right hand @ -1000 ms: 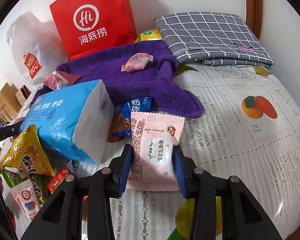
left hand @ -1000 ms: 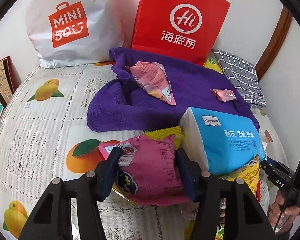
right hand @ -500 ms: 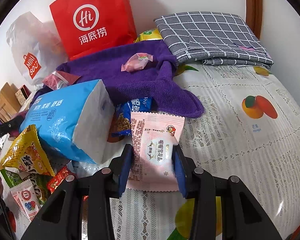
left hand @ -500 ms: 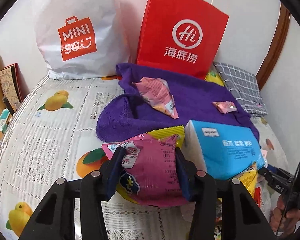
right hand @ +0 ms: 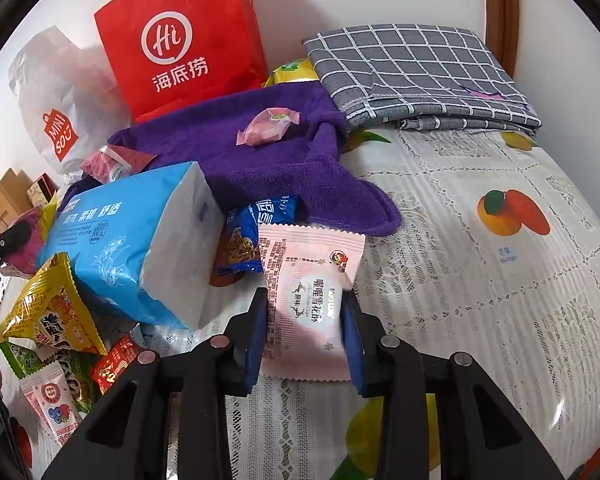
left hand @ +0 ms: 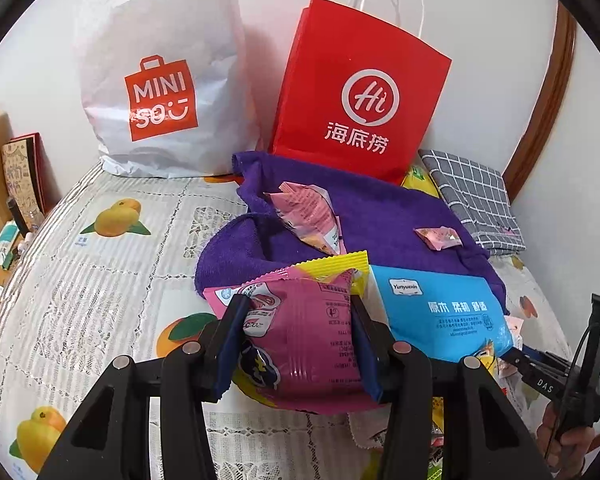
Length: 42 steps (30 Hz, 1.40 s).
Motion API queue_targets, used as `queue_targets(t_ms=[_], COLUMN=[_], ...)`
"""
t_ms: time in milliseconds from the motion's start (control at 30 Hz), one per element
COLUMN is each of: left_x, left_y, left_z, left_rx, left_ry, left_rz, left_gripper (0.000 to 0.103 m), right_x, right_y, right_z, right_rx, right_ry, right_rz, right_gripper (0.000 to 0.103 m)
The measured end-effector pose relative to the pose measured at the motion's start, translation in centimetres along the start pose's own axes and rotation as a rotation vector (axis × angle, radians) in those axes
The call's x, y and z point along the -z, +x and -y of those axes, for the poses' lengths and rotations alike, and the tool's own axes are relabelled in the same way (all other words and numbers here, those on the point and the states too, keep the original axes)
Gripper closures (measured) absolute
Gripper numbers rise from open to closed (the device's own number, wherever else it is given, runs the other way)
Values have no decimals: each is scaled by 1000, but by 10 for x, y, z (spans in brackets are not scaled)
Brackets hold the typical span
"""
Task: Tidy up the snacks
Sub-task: 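Lift the candy packet with the right tool while the left tool lifts the pink chip bag, then carry the packet with the right tool while the left tool carries the chip bag over the purple towel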
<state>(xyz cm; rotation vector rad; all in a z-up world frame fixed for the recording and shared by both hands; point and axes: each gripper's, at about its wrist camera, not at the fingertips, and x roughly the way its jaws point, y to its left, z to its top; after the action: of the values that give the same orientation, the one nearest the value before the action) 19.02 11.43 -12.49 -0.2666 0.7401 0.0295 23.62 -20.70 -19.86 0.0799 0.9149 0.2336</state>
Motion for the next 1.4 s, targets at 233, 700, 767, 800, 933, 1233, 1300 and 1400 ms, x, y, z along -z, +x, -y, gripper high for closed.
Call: queue_targets(t_ms=[233, 700, 767, 800, 933, 1233, 1300, 1400], left_x=[-2, -2, -2, -2, -3, -2, -4, -8], left_y=[-3, -5, -4, -4, -5, -11, -16, -24], left_z=[-2, 0, 0, -1, -1, -3, -5, -2], left_rx=[-14, 9, 10, 11, 16, 26, 55, 80], left_ry=[-3, 0, -3, -6, -13, -25, -38, -30], left_rz=[20, 24, 16, 14, 23, 46, 55, 72], left_gripper=[56, 56, 56, 56, 56, 56, 56, 56], right_x=[1, -4, -9, -11, -24, -52, -55, -60], right_y=[0, -45, -54, -57, -69, -80, -81, -82], right_z=[2, -9, -13, -14, -27, -57, -63, -71], right_rx=[5, 4, -15, -22, -29, -94, -108, -124], right_ry=[11, 0, 4, 4, -4, -17, -25, -43], right_rz=[4, 66, 85, 91, 116, 148, 146, 141], right_gripper=[70, 70, 70, 70, 70, 70, 70, 70])
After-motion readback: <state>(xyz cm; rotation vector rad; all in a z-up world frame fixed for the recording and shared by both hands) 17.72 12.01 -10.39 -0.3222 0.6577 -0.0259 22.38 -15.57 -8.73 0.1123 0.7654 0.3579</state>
